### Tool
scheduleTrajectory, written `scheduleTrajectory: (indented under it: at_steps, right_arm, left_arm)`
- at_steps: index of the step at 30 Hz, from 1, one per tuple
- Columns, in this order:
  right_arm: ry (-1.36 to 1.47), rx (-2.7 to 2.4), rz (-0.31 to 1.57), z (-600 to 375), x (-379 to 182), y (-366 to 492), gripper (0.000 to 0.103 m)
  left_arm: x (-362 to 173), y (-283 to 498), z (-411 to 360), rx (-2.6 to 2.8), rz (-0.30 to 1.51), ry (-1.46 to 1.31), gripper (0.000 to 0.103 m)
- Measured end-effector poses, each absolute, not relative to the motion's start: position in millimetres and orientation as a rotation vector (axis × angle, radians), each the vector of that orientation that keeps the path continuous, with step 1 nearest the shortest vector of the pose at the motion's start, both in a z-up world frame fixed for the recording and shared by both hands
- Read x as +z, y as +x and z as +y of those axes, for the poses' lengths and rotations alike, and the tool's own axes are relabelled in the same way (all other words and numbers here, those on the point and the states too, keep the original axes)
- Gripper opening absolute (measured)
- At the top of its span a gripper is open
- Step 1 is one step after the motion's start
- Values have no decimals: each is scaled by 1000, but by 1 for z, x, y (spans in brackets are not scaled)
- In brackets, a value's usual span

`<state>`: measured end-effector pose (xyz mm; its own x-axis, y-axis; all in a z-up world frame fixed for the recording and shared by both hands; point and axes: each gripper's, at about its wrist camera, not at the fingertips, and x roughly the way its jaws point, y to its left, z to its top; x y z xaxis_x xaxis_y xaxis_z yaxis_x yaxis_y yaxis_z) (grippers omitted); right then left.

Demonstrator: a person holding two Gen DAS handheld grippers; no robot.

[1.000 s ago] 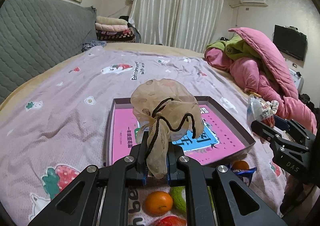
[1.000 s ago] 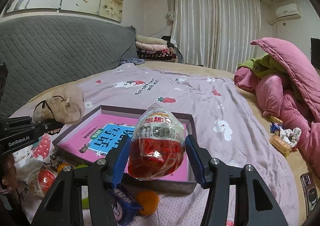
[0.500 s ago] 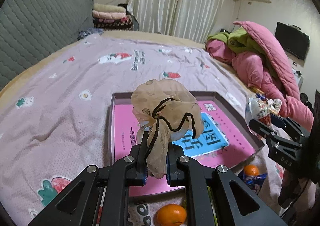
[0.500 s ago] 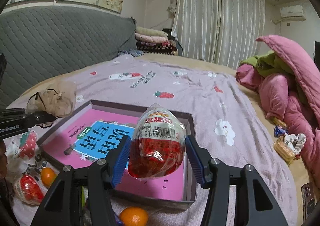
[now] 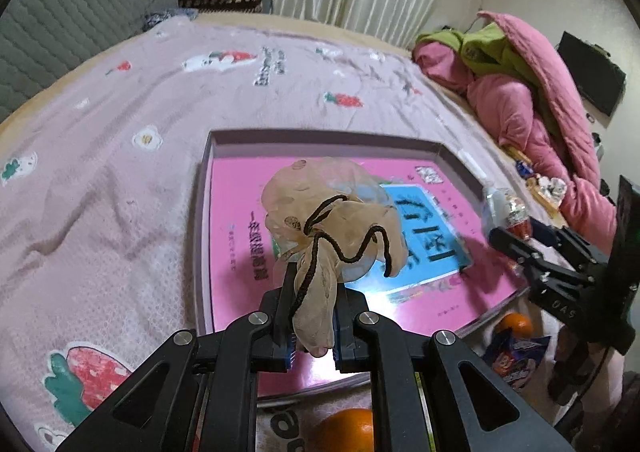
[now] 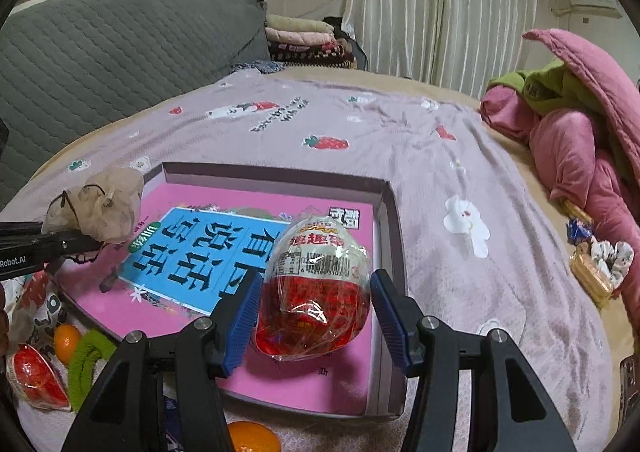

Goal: Organize objects
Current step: 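Lift and carry the mesh bag and red candy egg over the grey tray, then open the left tool dropping the bag while the right tool releases the egg into the tray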

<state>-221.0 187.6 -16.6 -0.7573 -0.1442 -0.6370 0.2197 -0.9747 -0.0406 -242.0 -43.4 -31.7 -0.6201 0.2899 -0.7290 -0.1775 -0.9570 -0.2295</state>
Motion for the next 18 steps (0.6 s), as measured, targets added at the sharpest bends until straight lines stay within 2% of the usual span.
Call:
scheduleTrajectory:
  at_steps: [18]
  right_arm:
    - [1079, -2743, 121, 191, -29, -225, 57]
  left_arm:
    - [-45, -248, -48, 2589, -214, -1309, 18]
